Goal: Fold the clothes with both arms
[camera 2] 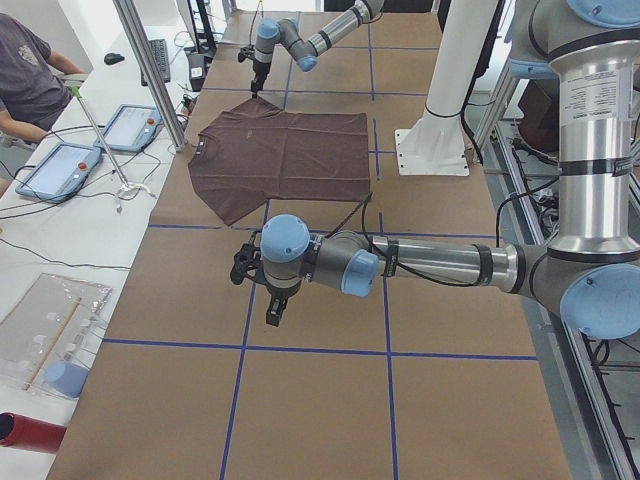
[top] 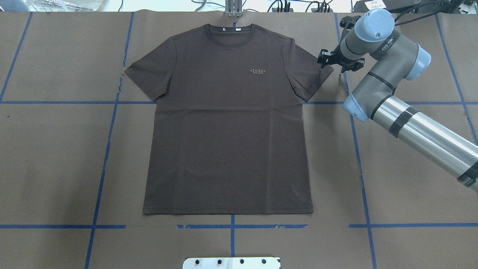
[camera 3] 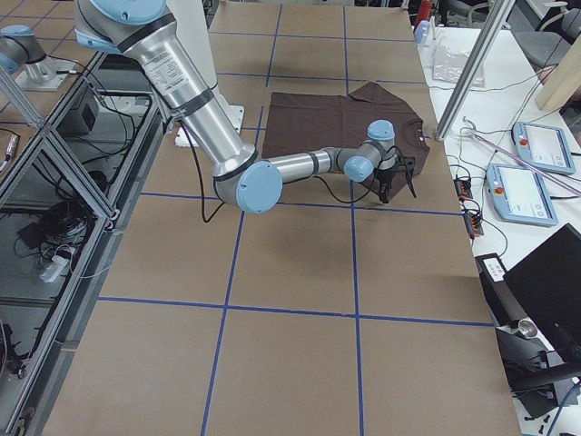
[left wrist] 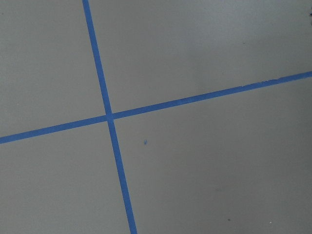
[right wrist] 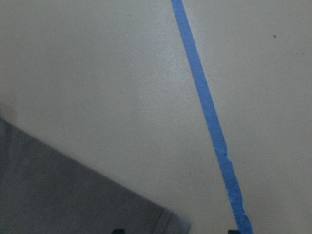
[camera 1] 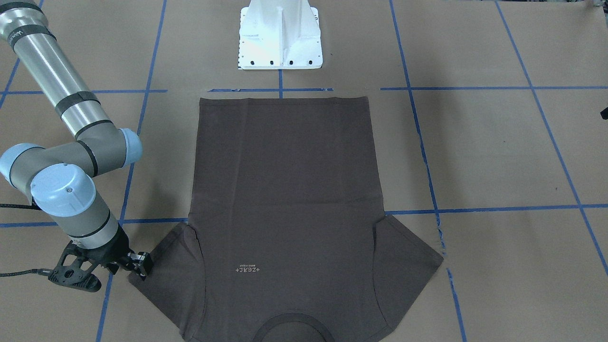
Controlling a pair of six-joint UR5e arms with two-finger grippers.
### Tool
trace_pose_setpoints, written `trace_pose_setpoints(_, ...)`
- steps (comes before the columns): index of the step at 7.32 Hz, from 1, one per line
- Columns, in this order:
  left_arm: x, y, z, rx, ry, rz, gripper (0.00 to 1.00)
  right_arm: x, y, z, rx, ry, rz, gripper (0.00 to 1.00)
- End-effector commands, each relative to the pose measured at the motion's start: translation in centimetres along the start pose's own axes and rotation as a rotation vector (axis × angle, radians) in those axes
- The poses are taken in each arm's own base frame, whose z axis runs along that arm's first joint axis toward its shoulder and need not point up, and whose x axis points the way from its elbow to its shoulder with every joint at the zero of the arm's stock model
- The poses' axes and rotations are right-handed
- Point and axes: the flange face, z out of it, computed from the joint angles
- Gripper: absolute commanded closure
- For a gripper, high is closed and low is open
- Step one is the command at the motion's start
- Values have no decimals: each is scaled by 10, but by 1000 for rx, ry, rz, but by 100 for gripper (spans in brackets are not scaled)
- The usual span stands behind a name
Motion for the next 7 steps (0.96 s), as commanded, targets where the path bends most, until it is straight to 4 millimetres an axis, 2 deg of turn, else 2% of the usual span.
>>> trace_pose_setpoints(1, 0, 0, -1, 2, 0, 2, 0, -6, -4, 2, 0, 7, 1, 30)
trace_pose_setpoints(2, -3, 10, 3, -9, 0, -10, 0, -7, -6, 5, -2, 12, 2, 41)
trace_pose_setpoints(7, 0, 15, 3, 4, 32, 5, 0, -8, -6, 10, -8, 20, 2, 42)
